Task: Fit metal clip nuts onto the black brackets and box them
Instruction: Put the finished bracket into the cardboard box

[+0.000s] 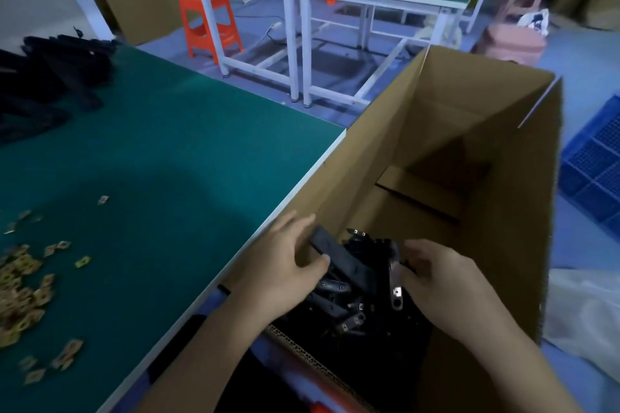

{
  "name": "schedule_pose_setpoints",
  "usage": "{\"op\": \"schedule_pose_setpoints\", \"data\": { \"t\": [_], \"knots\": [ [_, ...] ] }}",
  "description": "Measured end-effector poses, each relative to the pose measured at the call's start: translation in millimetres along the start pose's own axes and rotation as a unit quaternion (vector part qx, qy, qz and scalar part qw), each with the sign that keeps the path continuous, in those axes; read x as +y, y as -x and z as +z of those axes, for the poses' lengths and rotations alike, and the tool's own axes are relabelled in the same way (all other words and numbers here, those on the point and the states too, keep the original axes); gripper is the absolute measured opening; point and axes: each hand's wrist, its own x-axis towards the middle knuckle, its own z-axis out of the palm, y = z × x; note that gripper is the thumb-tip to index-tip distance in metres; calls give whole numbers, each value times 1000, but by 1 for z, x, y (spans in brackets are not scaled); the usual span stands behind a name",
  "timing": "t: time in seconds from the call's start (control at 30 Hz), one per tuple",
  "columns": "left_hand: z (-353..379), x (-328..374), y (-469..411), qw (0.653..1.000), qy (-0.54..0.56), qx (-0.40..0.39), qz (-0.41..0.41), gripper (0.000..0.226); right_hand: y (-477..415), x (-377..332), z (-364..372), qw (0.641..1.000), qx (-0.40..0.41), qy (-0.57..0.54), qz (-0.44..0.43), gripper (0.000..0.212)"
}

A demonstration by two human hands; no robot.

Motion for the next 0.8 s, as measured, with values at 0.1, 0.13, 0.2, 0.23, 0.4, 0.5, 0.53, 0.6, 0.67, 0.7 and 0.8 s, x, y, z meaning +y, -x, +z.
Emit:
{"op": "schedule_pose_setpoints", "data": {
  "t": [0.1,0.13,0.2,0.23,0.4,0.5,0.53,0.6,0.67,0.7,0.8],
  "knots": [
    [-10,-2,12,1000,-17,-5,14,59,-2,-6,6,999,-38,34,-15,51],
    [-14,-2,16,1000,2,-10,16,54,-2,-11,8,998,-46,34,-29,50],
    [-24,-3,22,999,48,-6,21,44,-2,-28,14,996,-58,25,-64,44],
    [-30,-4,25,997,66,11,31,39,-2,-39,18,994,-62,20,-84,38],
    [-75,-13,52,984,88,137,66,33,2,-108,48,976,-50,-46,-209,26],
    [-114,-27,76,968,88,227,67,31,7,-163,74,951,-69,-68,-295,24],
    [-128,-33,86,961,78,258,61,29,9,-183,85,940,-79,-74,-324,24],
    [-158,-48,106,945,50,321,42,27,12,-221,112,919,-106,-92,-369,25],
    [-185,-67,128,922,27,385,19,28,17,-257,140,899,-136,-100,-405,27],
    [-199,-78,138,910,16,414,3,29,21,-275,154,887,-154,-95,-424,26],
    [-233,-115,168,863,-10,502,-58,28,36,-323,193,845,-206,-87,-486,29]
  ]
}}
